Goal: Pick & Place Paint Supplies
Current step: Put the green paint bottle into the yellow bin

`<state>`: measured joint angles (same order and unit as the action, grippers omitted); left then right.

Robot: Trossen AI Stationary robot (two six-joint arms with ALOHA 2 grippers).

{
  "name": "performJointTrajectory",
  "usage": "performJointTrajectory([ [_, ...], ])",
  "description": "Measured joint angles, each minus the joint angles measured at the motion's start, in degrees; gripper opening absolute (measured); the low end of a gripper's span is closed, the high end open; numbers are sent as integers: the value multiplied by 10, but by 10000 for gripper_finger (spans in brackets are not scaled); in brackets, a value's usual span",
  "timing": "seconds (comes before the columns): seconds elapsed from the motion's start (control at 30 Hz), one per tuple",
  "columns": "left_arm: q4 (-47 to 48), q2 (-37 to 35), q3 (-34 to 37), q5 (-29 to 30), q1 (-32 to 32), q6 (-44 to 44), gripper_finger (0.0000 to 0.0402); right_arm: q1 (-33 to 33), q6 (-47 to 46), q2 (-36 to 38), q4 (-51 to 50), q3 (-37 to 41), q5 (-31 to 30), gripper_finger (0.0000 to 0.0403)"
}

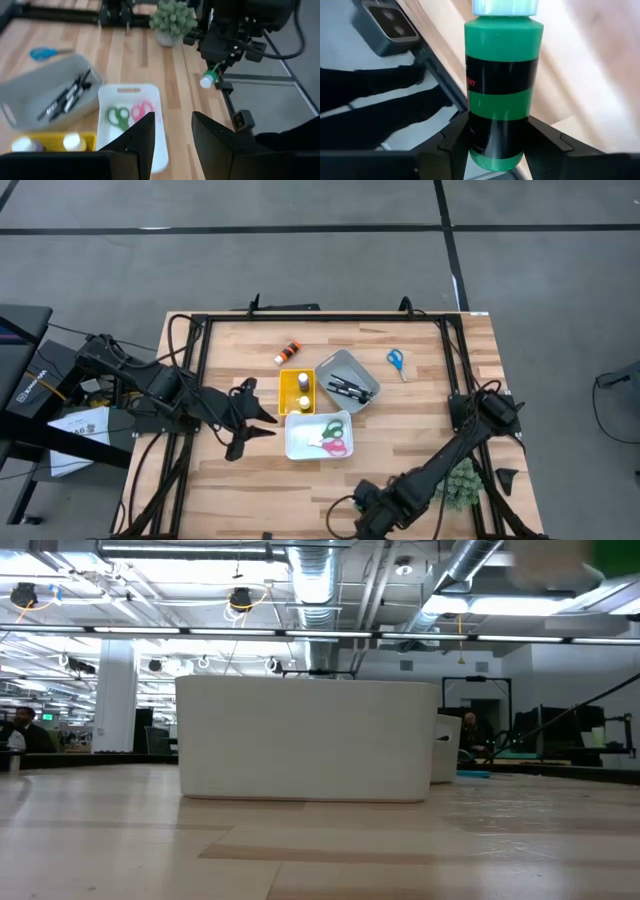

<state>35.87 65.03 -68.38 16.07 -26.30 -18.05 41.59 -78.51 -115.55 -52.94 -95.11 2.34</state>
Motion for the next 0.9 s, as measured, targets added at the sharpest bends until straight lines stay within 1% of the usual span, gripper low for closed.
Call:
performJointTrajectory([
  [0.1, -40, 17, 0, 1, -5, 51, 130, -20, 68, 0, -63, -53, -23, 153],
  [0.23, -115, 50, 0, 1, -8, 121, 158, -56, 164, 1, -113, -119, -55, 151],
  [0.33, -162, 79, 0, -15, -8, 146, 187, -86, 231, 1, -131, -160, -57, 152],
  [0.4, -173, 93, 0, -26, -8, 147, 205, -104, 265, 1, -136, -189, -56, 152],
  [0.53, -174, 113, 0, -29, -12, 148, 234, -130, 307, 1, -154, -234, -56, 151],
  [0.6, -198, 117, 0, -29, -14, 148, 241, -138, 322, 1, -155, -246, -56, 149],
  [0.73, -211, 117, 0, -39, -16, 148, 245, -153, 347, 1, -155, -264, -54, 149],
  [0.9, -210, 117, 0, -40, -13, 148, 242, -168, 362, 1, -139, -265, -54, 149],
])
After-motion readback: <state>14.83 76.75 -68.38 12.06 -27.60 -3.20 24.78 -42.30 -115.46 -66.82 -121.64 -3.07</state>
